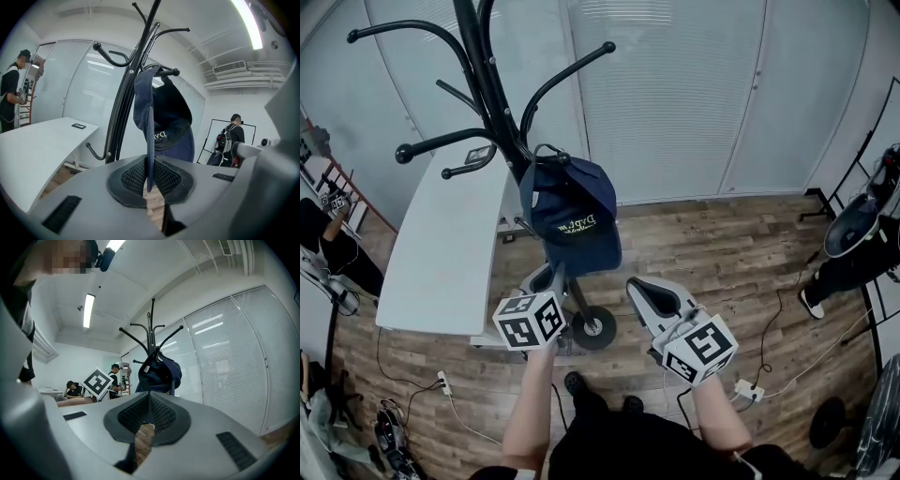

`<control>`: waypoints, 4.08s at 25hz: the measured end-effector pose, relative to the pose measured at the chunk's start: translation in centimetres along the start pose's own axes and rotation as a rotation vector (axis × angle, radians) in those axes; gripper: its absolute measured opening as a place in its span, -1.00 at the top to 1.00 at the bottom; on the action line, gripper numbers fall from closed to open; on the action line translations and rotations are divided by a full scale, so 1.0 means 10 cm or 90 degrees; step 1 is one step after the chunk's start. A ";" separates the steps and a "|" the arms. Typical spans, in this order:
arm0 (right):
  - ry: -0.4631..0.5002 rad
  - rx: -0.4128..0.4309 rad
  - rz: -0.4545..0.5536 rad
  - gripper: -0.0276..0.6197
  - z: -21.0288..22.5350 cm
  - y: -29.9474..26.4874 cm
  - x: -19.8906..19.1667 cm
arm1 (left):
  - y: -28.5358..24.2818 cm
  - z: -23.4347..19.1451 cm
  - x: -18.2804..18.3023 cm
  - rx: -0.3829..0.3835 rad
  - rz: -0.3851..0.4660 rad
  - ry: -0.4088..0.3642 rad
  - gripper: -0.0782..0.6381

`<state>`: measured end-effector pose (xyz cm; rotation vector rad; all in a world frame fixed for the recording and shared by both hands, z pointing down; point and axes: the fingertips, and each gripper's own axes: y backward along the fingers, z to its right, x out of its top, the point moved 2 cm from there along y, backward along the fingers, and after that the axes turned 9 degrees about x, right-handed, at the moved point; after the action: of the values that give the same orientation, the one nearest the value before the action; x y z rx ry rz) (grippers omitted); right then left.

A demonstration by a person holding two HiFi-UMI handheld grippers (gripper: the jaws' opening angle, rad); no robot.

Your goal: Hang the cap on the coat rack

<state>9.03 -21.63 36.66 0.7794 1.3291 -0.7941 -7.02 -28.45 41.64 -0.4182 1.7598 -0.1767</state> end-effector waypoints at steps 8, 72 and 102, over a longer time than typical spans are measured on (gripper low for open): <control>-0.006 0.000 -0.005 0.82 0.03 -0.10 -0.03 | -0.07 -0.17 0.00 0.016 0.001 0.010 0.70; -0.018 0.003 -0.028 0.82 -0.13 -0.15 -0.14 | 0.08 -0.48 -0.21 0.080 0.046 -0.067 0.53; -0.006 0.012 -0.015 0.82 -0.33 0.07 -0.18 | 0.88 0.18 -0.25 -0.008 0.113 -0.074 0.71</control>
<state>7.77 -18.35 38.15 0.7756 1.3254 -0.8293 -6.43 -19.18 40.48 -0.2731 1.6738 -0.0142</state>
